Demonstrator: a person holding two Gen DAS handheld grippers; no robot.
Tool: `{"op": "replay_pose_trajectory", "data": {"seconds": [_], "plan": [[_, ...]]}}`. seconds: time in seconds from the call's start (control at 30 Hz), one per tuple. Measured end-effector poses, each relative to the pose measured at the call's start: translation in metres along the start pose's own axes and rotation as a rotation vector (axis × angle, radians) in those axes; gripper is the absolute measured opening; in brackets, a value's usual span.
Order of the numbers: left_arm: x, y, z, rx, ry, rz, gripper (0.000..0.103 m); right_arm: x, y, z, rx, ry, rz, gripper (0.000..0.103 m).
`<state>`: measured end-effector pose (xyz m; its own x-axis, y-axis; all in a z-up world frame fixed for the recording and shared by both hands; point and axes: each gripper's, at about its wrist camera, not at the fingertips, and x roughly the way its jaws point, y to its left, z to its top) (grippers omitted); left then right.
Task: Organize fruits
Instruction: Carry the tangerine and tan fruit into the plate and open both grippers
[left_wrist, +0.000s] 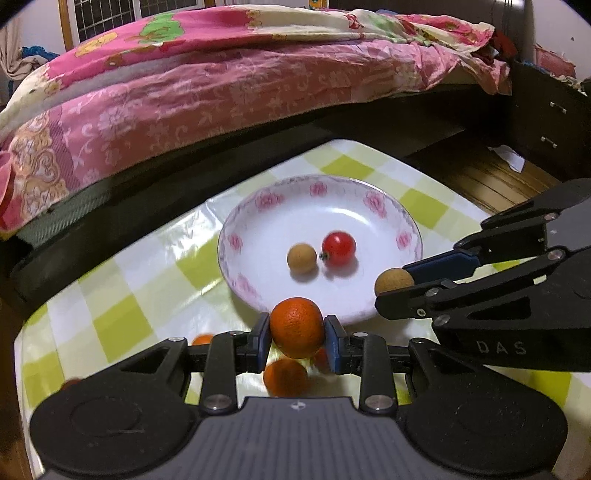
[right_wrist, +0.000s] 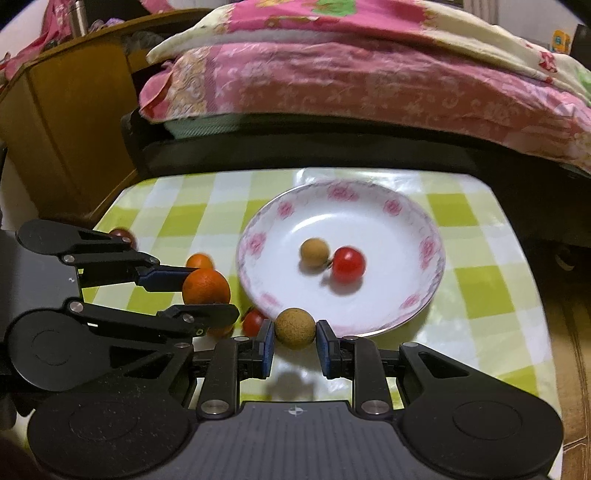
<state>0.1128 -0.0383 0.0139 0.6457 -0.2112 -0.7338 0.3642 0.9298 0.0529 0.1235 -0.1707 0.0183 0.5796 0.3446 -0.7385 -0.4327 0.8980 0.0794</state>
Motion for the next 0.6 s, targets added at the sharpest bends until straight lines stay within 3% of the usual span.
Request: {"op": "replay_pose_trajectory", "data": {"seconds": [0.6], "plan": [[0.033, 0.003, 0.016, -0.015, 0.008, 0.024, 0.038, 0.025, -0.022, 0.01, 0.043, -0.01, -0.044, 0.021]]}}
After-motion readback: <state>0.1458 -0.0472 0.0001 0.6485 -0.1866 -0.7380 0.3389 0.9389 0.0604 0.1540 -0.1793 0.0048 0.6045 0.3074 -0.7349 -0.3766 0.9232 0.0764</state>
